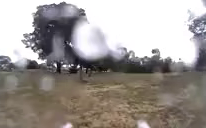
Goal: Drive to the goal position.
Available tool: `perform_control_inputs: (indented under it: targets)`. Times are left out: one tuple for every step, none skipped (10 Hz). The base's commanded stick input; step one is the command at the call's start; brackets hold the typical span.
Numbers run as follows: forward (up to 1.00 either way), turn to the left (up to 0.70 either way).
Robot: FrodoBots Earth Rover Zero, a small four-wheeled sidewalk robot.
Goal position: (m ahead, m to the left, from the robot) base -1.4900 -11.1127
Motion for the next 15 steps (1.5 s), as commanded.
perform_control_inputs:
  targets:
    - [1.00,-0.40]
    - [1.00,-0.40]
    - [1.00,-0.40]
    - [1.00,-0.40]
    - [1.00,-0.40]
    - [1.00,-0.40]
    - [1.00,-0.40]
    - [1.00,-0.40]
    - [1.00,-0.39]
    - [1.00,-0.38]
    - [1.00,0.00]
    - [1.00,0.00]
    - [1.00,0.00]
    - [1.00,0.00]
    - [1.00,0.00]
